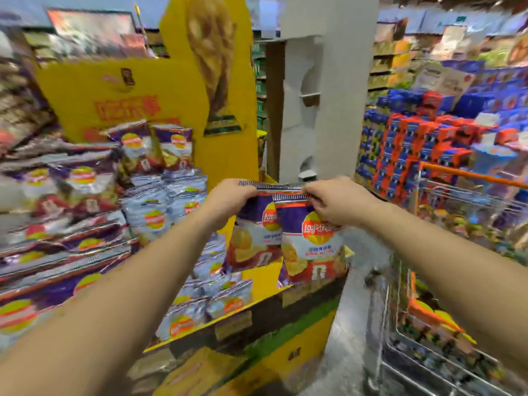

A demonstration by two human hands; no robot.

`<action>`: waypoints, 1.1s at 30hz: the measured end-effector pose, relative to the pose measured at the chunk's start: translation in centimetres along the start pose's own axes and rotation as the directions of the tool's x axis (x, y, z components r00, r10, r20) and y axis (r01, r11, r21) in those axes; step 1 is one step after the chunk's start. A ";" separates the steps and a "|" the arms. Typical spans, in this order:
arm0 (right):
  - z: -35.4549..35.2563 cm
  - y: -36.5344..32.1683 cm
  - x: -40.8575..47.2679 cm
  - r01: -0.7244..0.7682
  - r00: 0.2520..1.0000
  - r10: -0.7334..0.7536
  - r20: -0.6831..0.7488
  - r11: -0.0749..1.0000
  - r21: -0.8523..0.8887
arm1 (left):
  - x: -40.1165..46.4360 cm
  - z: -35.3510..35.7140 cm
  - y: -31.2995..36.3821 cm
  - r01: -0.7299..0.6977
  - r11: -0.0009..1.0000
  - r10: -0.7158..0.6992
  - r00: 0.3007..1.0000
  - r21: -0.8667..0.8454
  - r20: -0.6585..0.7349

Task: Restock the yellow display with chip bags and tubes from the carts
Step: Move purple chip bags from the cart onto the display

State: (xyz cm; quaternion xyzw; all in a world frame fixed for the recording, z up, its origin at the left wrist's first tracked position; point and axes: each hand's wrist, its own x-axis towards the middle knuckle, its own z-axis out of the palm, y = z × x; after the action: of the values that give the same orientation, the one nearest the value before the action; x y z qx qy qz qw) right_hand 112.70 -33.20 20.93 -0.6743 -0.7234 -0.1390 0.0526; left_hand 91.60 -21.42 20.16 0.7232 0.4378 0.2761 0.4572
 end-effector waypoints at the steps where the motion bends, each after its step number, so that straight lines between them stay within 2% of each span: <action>1: 0.3 -0.5 1.5 0.028 1.000 -0.028 -0.001 1.000 0.012 | 0.4 -1.3 -0.5 -0.004 0.998 0.005 1.000 0.065 -0.021; 3: 1.3 -1.8 5.6 0.085 0.996 -0.085 0.003 0.995 0.056 | 1.4 -4.8 -1.7 -0.012 0.983 0.025 0.997 0.181 -0.068; 5: 1.9 -2.4 8.5 0.095 0.995 -0.096 -0.004 0.991 0.094 | 2.1 -6.9 -1.9 -0.030 0.935 0.047 0.998 0.354 -0.041; 8: 3.1 -3.2 13.6 0.128 0.992 -0.125 -0.031 0.985 0.117 | 4.6 -10.6 -2.2 -0.064 0.743 0.125 0.991 0.666 -0.043; 11: 4.3 -3.7 19.2 0.156 0.985 -0.153 -0.082 0.987 0.032 | 8.7 -14.3 -2.8 0.024 0.578 0.147 0.980 0.816 -0.133; 12: 4.5 -3.7 20.7 0.165 0.980 -0.166 -0.112 0.986 -0.021 | 9.6 -15.3 -2.6 0.055 0.557 0.146 0.976 0.829 -0.163; 15: 5.0 -3.2 25.5 0.213 0.959 -0.232 -0.166 0.969 -0.123 | 12.9 -18.1 -2.0 0.132 0.564 0.156 0.952 0.815 -0.262; 18: 5.2 -2.6 31.1 0.206 0.965 -0.206 -0.163 0.978 -0.015 | 16.9 -21.0 -1.9 0.214 0.583 0.140 0.924 0.784 -0.357; 22: 6.5 -1.0 38.8 0.167 0.953 -0.167 -0.252 0.986 -0.018 | 22.4 -24.7 -2.9 0.297 0.685 0.073 0.881 0.665 -0.468; 26: 8.0 -0.2 46.0 0.134 0.957 -0.142 -0.252 0.990 -0.049 | 27.1 -28.2 -4.9 0.285 0.869 -0.008 0.826 0.404 -0.564; 31: 10.2 -1.0 52.6 0.128 0.967 -0.117 -0.225 0.991 0.036 | 31.1 -30.5 -7.0 0.331 0.902 -0.104 0.789 0.276 -0.606; 33: 11.3 -1.8 54.5 0.138 0.968 -0.120 -0.221 0.988 0.067 | 32.2 -31.3 -8.4 0.369 0.866 -0.126 0.815 0.338 -0.566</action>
State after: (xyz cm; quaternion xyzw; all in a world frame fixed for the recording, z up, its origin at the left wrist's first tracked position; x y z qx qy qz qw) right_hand 107.51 22.16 24.24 -0.6037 -0.7609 -0.1849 0.1496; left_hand 78.29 21.94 26.00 0.6375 0.6884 0.2952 0.1804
